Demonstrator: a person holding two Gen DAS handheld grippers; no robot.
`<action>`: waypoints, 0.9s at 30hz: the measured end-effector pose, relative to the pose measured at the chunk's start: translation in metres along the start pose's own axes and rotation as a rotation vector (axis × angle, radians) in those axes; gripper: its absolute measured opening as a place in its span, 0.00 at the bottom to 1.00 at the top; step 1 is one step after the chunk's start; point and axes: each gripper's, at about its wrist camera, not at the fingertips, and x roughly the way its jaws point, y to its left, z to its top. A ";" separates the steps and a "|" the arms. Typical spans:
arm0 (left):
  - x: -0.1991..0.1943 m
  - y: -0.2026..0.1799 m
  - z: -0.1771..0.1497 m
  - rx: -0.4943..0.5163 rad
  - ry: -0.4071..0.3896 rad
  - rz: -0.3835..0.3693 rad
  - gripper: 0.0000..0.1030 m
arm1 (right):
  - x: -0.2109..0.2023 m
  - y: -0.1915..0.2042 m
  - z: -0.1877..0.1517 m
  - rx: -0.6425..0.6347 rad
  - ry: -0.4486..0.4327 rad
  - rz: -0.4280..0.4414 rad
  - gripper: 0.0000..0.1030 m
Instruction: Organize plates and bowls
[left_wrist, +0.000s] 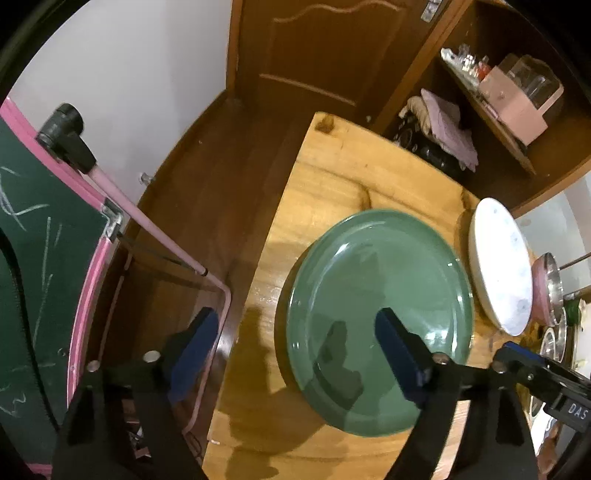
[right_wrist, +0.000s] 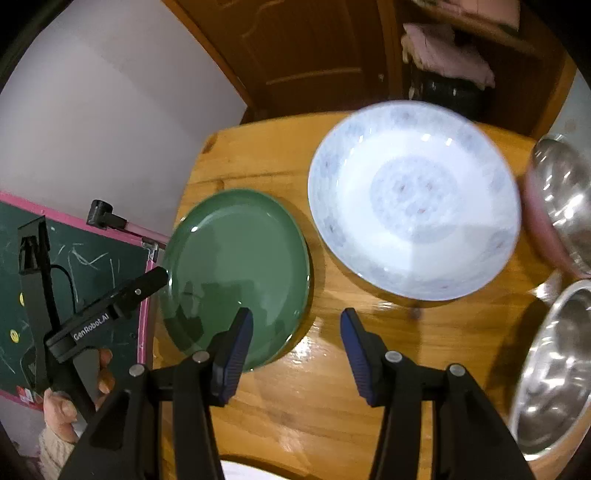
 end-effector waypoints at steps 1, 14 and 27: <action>0.006 0.001 0.000 0.000 0.009 0.001 0.78 | 0.007 -0.002 0.002 0.017 0.010 0.012 0.42; 0.016 0.002 0.008 0.038 0.067 -0.043 0.15 | 0.045 -0.006 0.014 0.048 0.063 0.042 0.07; 0.000 -0.010 0.001 0.106 0.070 -0.011 0.05 | 0.039 -0.003 0.011 0.041 0.040 0.006 0.05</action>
